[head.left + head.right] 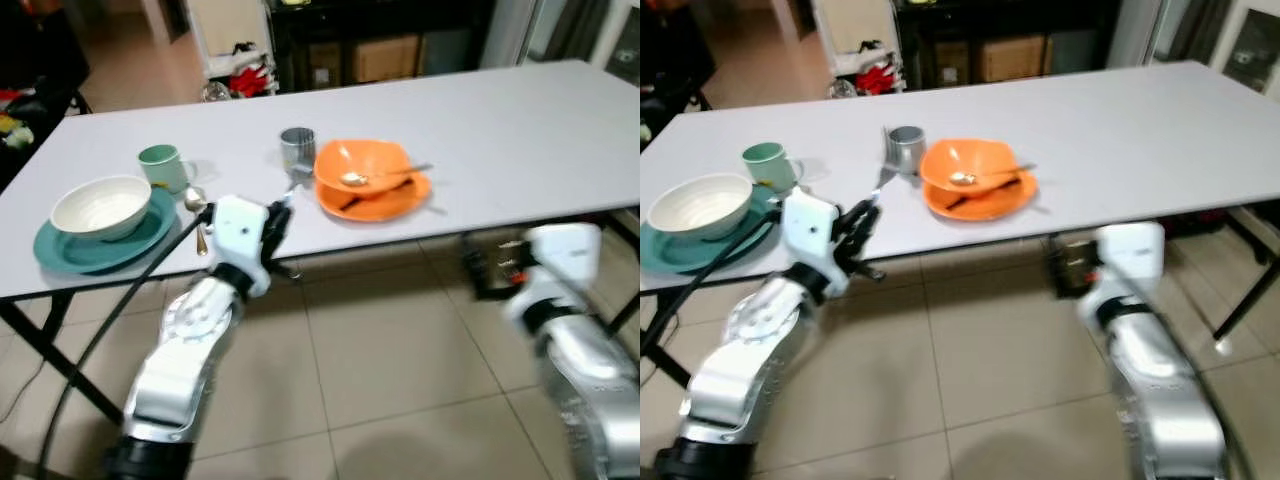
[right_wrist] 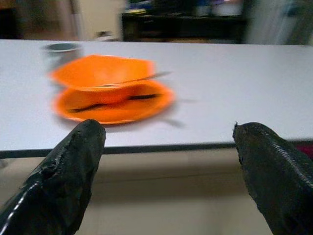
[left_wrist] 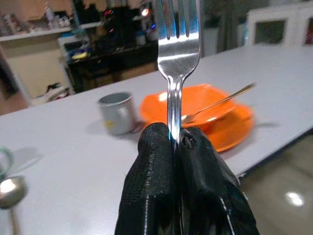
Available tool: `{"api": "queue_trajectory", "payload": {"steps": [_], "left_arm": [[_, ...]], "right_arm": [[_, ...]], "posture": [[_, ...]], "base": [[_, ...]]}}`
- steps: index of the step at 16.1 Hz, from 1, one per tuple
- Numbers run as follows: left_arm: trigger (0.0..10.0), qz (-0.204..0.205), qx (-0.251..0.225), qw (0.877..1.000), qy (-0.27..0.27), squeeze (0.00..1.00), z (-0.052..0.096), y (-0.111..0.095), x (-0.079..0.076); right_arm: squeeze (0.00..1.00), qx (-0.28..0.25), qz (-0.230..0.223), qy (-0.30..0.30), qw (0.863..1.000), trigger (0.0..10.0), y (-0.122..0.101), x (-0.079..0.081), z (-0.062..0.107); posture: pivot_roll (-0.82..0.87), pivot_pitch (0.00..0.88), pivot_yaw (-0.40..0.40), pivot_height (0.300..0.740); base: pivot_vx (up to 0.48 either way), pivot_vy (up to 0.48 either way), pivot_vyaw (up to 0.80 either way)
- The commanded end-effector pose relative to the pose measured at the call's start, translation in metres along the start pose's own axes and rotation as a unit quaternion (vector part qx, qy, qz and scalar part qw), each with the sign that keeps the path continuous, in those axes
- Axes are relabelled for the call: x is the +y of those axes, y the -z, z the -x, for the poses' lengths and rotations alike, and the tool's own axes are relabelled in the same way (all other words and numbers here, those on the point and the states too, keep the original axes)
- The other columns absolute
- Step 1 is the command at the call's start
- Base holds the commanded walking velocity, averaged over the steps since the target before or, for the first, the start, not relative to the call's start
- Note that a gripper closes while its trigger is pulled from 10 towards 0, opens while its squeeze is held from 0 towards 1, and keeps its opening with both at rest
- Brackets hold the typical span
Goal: Setting the table
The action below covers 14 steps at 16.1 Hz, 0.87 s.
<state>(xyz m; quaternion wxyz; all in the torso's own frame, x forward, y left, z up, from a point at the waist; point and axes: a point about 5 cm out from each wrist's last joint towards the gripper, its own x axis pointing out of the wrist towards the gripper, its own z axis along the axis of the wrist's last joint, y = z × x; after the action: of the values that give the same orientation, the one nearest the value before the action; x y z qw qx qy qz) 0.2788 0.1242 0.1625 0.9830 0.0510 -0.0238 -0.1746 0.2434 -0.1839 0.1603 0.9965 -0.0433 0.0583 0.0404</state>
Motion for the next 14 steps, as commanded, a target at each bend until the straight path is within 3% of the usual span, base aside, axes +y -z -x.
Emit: {"api": "queue_trajectory", "payload": {"steps": [1, 14], "left_arm": [[10.0, -0.003, -0.004, 1.000, 0.003, 0.00, -0.0041, -0.0033, -0.0018], [10.0, -0.014, -0.007, 1.000, 0.009, 0.00, -0.0091, -0.0030, 0.0005]], "right_arm": [[0.00, -0.001, 0.006, 0.008, 1.000, 10.0, -0.0008, -0.0054, 0.0013], [0.00, 0.003, -0.009, -0.034, 0.999, 10.0, 0.0007, 0.0014, 0.0013]], "posture": [[0.03, 0.000, 0.070, 0.740], [0.03, 0.000, 0.067, 0.740]], "base": [[0.394, 0.000, 0.00], [0.383, 0.000, 0.00]]}}
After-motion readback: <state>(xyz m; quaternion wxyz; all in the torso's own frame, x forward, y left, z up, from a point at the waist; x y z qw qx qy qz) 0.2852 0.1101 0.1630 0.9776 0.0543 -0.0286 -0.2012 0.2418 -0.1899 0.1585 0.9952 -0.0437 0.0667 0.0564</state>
